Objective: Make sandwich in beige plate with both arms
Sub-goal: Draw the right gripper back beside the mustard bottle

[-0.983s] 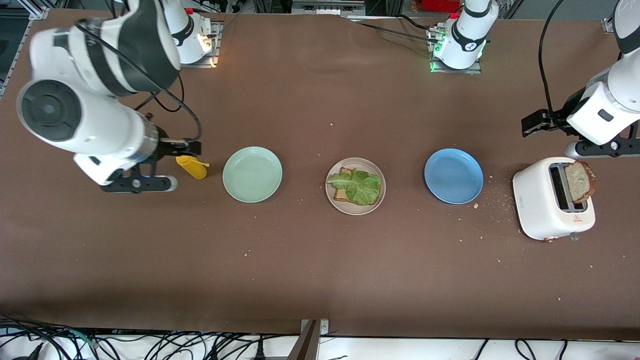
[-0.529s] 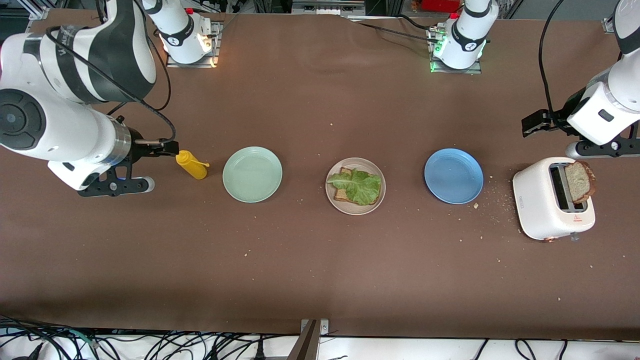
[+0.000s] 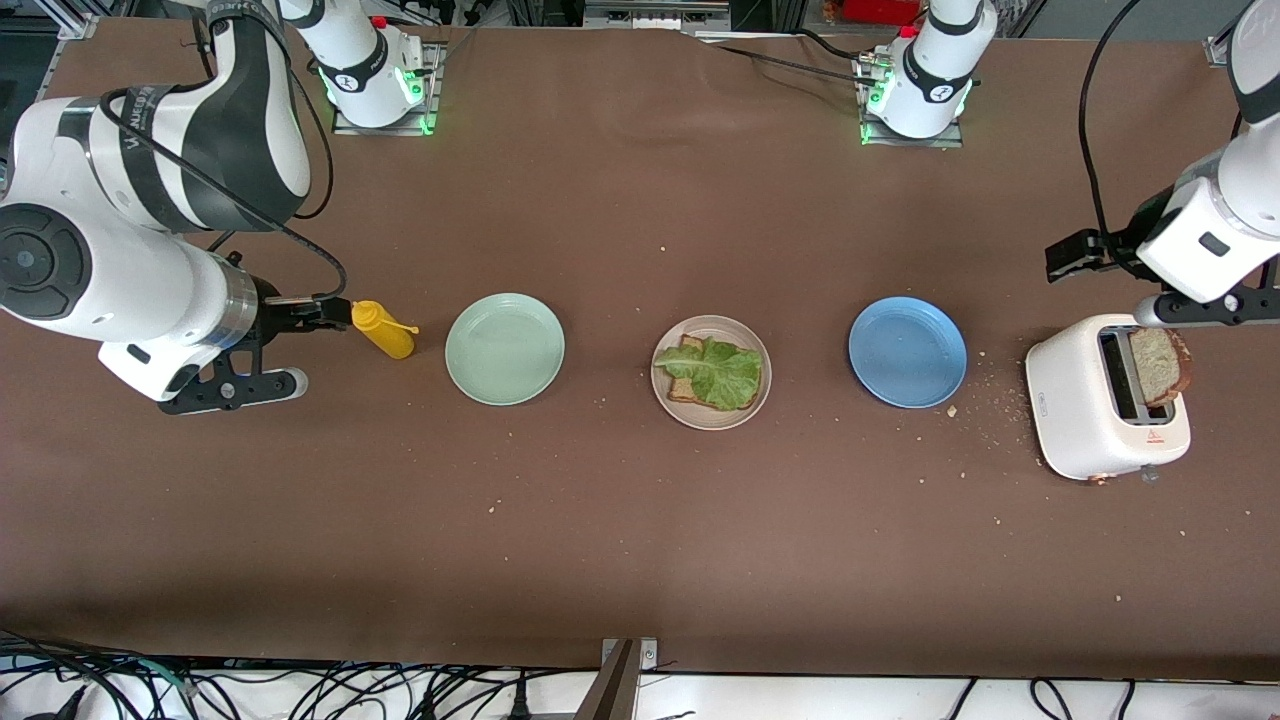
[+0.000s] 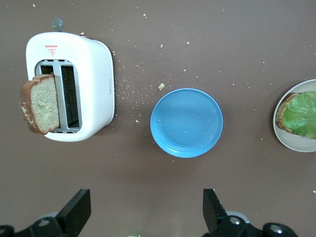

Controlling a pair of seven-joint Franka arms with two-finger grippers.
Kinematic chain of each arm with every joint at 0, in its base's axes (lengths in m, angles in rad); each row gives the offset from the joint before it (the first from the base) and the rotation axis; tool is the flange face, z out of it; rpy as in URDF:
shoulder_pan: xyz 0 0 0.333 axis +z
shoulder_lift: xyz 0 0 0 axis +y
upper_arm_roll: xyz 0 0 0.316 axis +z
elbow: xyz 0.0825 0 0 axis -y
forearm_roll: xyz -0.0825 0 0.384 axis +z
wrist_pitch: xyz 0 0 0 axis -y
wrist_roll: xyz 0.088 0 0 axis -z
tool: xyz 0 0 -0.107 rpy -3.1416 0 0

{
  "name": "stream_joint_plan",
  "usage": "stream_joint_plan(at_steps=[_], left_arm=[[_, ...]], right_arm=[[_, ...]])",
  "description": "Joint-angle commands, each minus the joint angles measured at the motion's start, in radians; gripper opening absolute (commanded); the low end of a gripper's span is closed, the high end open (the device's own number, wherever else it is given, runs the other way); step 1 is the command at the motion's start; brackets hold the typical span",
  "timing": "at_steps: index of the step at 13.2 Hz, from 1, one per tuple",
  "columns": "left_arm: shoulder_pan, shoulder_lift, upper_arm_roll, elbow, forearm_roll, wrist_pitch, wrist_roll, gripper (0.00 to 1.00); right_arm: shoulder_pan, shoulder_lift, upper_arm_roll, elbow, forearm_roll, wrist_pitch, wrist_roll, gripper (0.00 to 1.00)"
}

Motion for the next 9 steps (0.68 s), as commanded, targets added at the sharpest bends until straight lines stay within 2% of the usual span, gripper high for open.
stream_joint_plan(at_steps=[1,5,7,8,9], left_arm=[[0.040,0.053,-0.001,0.052,-0.009,-0.008,0.002,1.00],[0.063,0.068,-0.001,0.054,-0.009,0.004,0.010,1.00],[0.120,0.074,-0.001,0.051,-0.006,0.097,0.112,1.00],[0.144,0.079,0.000,0.040,-0.006,0.143,0.167,1.00],[0.181,0.097,-0.001,0.038,-0.006,0.169,0.215,1.00]], right_arm=[[0.011,-0.036,-0.021,-0.032,-0.009,0.014,-0.046,0.98],[0.011,-0.036,-0.040,-0.034,-0.009,0.037,-0.112,0.98],[-0.013,-0.037,-0.024,-0.041,-0.008,0.045,-0.106,0.98],[-0.050,-0.046,0.026,-0.043,-0.017,0.051,-0.100,0.98],[-0.114,-0.063,0.104,-0.054,-0.029,0.059,-0.091,0.98]])
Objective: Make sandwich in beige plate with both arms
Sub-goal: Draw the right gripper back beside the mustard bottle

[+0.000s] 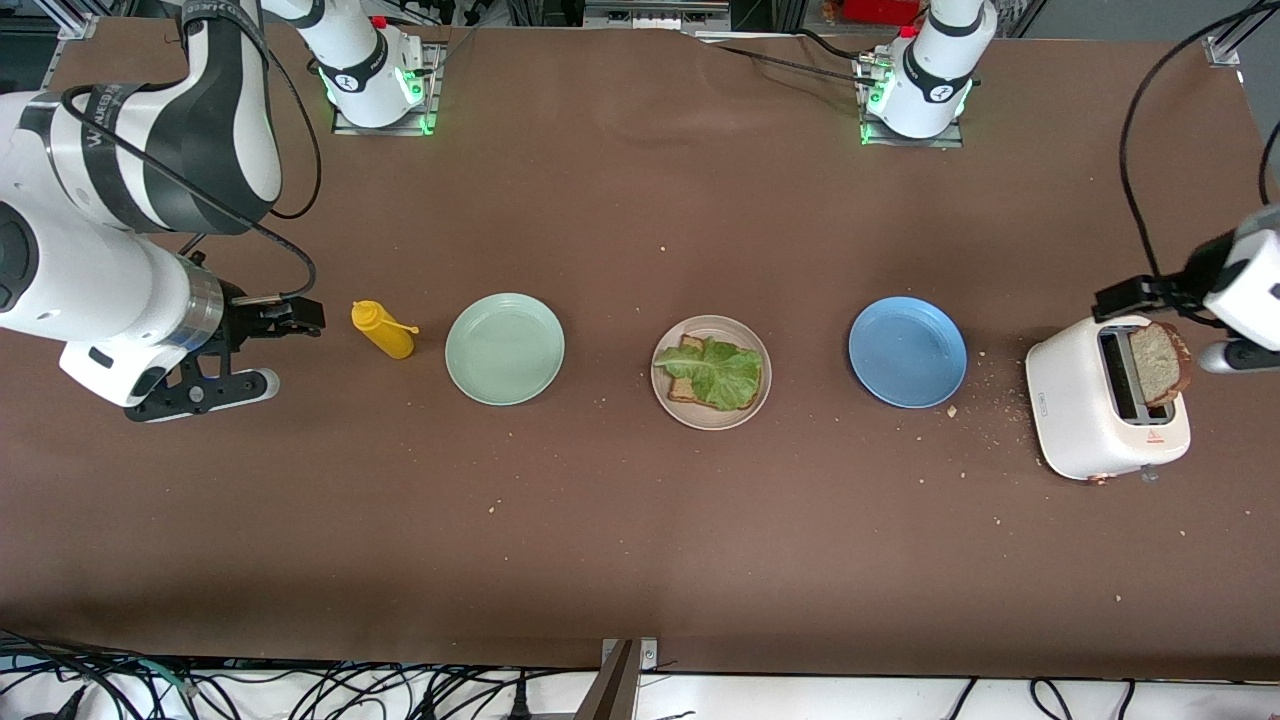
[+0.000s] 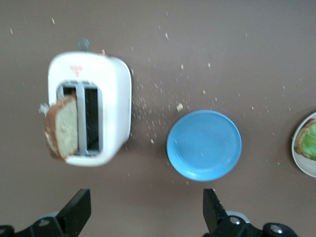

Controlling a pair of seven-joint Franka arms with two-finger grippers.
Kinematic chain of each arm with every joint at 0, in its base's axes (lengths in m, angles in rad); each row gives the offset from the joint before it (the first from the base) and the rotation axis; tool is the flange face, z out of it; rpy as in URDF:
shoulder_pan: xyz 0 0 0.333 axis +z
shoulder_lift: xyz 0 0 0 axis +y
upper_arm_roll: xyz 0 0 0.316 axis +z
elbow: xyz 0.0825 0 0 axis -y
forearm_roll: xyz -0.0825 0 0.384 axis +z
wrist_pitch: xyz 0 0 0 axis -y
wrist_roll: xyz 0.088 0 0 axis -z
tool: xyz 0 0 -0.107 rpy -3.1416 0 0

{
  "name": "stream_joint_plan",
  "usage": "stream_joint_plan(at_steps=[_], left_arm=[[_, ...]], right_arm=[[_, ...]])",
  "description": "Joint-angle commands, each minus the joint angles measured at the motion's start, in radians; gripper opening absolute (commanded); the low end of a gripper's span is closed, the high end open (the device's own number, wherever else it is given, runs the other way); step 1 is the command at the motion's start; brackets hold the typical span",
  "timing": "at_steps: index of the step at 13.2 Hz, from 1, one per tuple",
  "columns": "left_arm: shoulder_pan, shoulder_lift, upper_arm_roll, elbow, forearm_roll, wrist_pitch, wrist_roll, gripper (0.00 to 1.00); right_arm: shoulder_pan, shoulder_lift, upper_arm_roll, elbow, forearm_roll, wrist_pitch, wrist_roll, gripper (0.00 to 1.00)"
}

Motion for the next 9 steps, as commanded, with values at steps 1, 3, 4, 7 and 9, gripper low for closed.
stream_joint_plan(at_steps=[1,3,4,7,9], left_arm=[[0.085,0.040,-0.002,0.015,-0.003,0.081,0.140,1.00],[0.134,0.066,-0.003,0.003,0.034,0.153,0.217,1.00],[0.152,0.075,-0.003,-0.011,0.034,0.204,0.257,1.00],[0.218,0.077,-0.005,-0.107,0.033,0.351,0.320,1.00],[0.254,0.070,-0.006,-0.178,0.031,0.422,0.323,1.00]], right_arm=[[-0.136,-0.081,0.186,-0.069,-0.069,0.041,0.012,0.98],[-0.198,-0.135,0.292,-0.144,-0.149,0.099,0.047,0.98],[-0.245,-0.162,0.348,-0.192,-0.166,0.133,0.050,0.98],[-0.413,-0.224,0.539,-0.275,-0.263,0.216,0.050,0.98],[-0.451,-0.236,0.580,-0.290,-0.309,0.230,0.052,0.98]])
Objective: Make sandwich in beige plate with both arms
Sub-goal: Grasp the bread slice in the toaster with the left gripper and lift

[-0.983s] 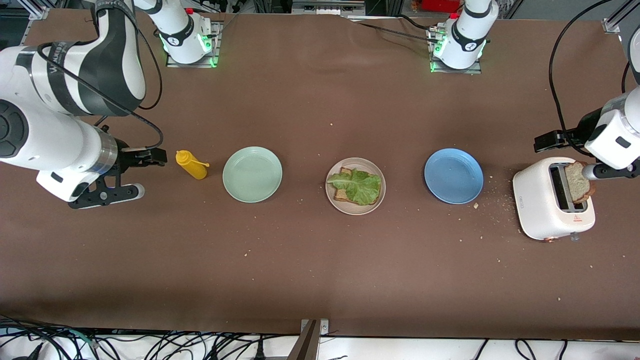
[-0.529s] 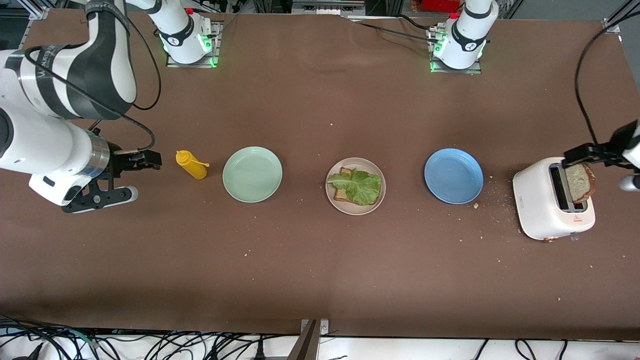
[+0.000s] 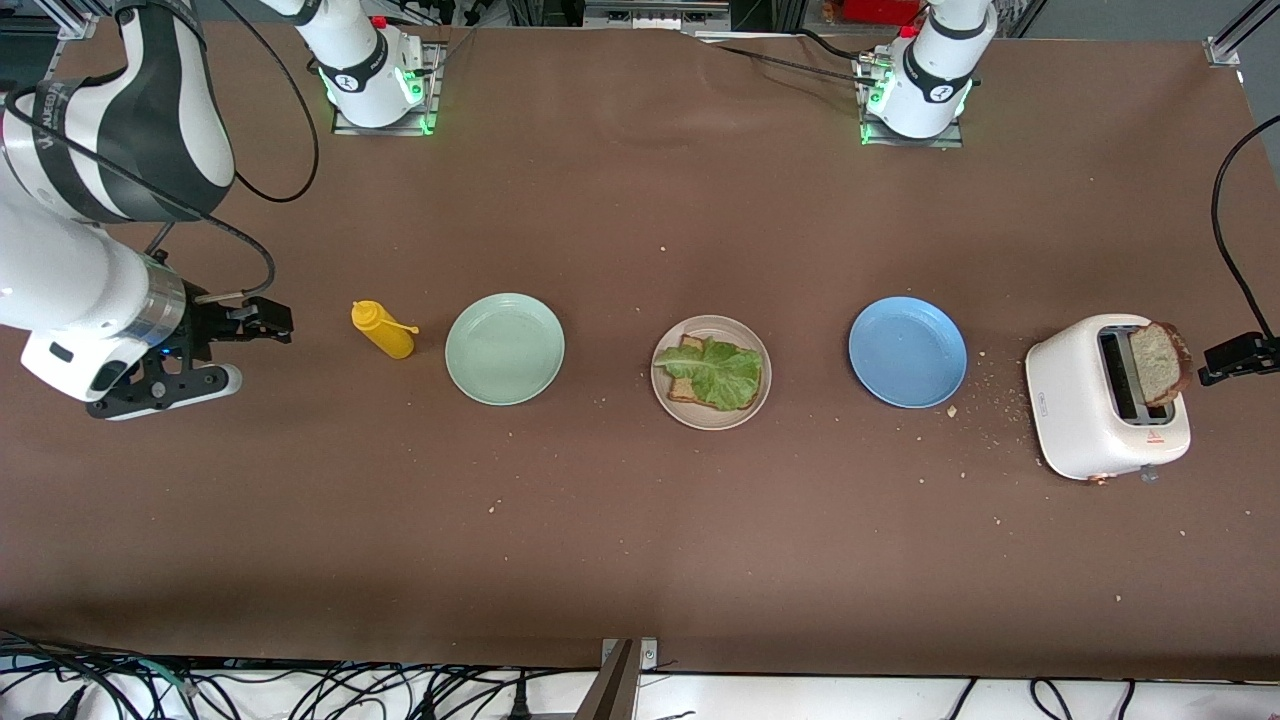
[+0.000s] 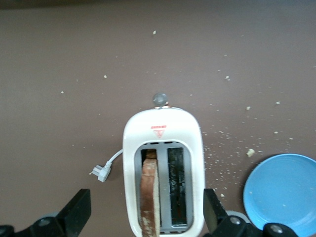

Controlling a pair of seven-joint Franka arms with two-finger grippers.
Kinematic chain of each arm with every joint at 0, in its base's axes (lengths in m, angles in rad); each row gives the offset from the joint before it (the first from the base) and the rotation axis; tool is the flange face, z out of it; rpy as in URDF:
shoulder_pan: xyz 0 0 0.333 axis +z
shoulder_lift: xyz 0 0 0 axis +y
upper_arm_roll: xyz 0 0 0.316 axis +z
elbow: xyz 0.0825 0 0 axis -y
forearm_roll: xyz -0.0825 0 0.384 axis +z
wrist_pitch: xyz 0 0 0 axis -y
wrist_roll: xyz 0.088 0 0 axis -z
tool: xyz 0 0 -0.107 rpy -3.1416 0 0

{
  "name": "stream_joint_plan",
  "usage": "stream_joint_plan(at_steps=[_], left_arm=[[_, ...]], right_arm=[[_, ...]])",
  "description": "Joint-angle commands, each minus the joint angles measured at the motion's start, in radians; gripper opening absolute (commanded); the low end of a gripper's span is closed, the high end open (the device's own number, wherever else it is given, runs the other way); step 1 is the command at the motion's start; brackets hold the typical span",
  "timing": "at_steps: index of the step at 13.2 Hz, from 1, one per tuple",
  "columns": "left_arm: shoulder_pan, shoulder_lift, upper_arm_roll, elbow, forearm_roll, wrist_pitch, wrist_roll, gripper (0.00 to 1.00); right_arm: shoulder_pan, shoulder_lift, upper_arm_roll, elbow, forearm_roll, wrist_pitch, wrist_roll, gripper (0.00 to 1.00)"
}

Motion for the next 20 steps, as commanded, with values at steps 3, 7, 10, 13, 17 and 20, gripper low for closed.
stream_joint_plan(at_steps=[3,7,10,13,17,20], left_arm=[[0.036,-0.038,-0.014,-0.155,0.005,0.132,0.015,0.99],[0.035,-0.050,-0.014,-0.295,-0.064,0.245,0.018,0.95],[0.035,-0.061,-0.014,-0.317,0.000,0.172,0.063,0.55],[0.033,-0.067,-0.015,-0.291,0.002,0.095,0.050,0.00],[0.033,-0.098,-0.014,-0.272,0.051,0.068,0.031,0.00],[0.027,-0.131,-0.024,-0.228,0.075,-0.001,0.018,0.00]], right_arm=[[-0.045,-0.112,0.057,-0.179,-0.040,0.150,0.051,0.99],[-0.045,-0.114,0.042,-0.160,-0.019,0.155,0.068,0.99],[-0.045,-0.117,0.024,-0.157,0.052,0.155,0.155,0.99],[-0.045,-0.117,0.011,-0.144,0.070,0.153,0.160,0.99],[-0.042,-0.117,0.014,-0.120,0.060,0.129,0.148,1.00],[-0.042,-0.109,0.011,-0.098,0.063,0.103,0.147,1.00]])
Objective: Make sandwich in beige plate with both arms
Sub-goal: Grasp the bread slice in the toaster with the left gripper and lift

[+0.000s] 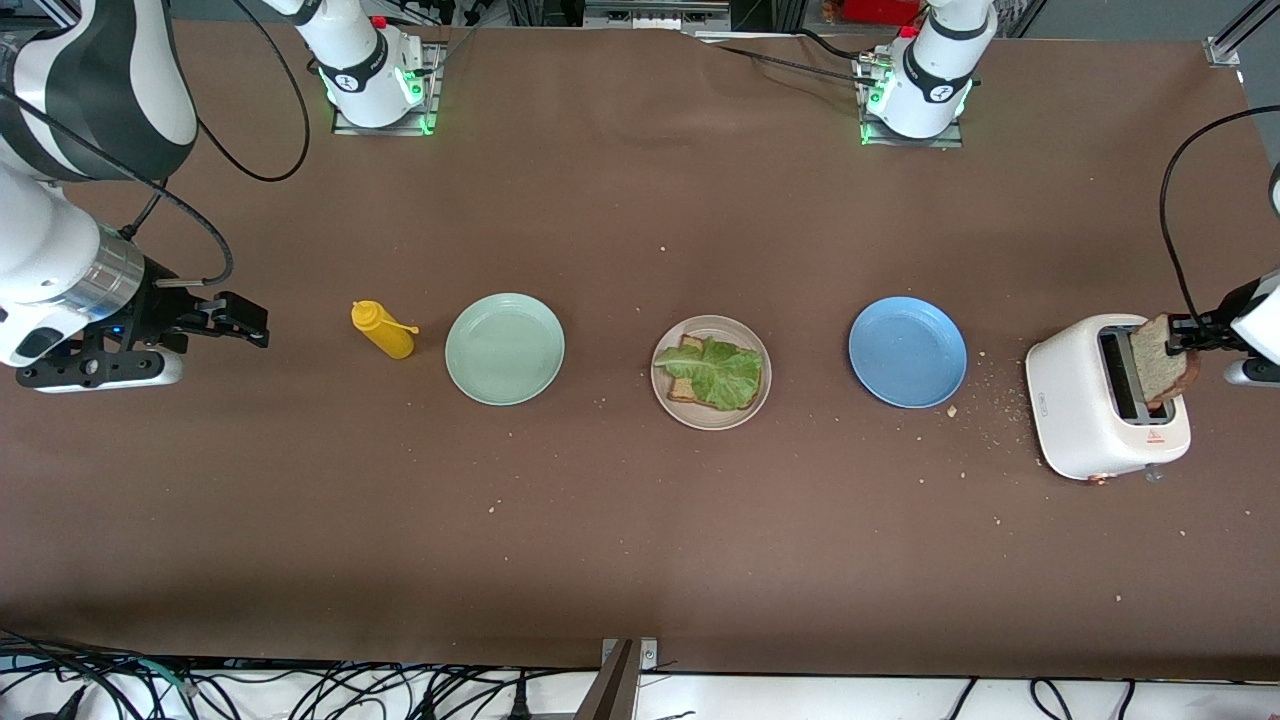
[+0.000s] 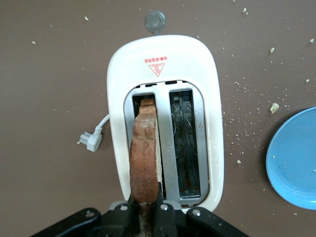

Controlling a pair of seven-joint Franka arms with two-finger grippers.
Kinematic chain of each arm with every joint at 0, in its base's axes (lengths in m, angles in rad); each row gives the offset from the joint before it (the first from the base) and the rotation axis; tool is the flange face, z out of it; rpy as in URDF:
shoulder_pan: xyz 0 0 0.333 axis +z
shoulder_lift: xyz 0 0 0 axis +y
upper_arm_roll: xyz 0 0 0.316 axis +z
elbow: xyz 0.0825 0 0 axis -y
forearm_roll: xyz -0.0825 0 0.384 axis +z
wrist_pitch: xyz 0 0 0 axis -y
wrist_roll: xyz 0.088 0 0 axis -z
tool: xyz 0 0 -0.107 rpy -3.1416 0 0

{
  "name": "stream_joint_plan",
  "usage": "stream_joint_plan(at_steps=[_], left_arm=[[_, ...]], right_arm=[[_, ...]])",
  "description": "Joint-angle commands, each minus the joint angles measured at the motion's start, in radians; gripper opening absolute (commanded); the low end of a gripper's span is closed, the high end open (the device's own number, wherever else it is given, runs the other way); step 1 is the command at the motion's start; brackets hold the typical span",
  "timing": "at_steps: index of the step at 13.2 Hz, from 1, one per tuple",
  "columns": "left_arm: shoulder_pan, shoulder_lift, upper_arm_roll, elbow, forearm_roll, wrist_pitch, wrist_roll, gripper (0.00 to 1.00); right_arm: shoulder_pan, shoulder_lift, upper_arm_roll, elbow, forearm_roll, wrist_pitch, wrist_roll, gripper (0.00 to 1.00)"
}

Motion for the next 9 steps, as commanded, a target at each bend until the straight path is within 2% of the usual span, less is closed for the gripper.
stream_joint_plan(at_steps=[1,5,7,9], left_arm=[[-0.008,-0.047,-0.020,0.067,0.031,-0.128,-0.032,0.00],[-0.011,-0.047,-0.130,0.279,0.031,-0.381,-0.091,0.00],[-0.013,-0.047,-0.204,0.327,0.029,-0.440,-0.100,0.00],[-0.013,-0.046,-0.306,0.333,0.011,-0.498,-0.196,0.00]], right_arm=[[-0.004,0.003,0.003,0.006,0.015,-0.025,0.000,1.00],[0.009,0.023,0.010,0.004,0.018,-0.022,0.005,1.00],[0.020,0.032,0.010,0.007,0.018,-0.016,0.003,1.00],[0.026,0.031,0.012,0.007,0.023,-0.024,0.018,1.00]])
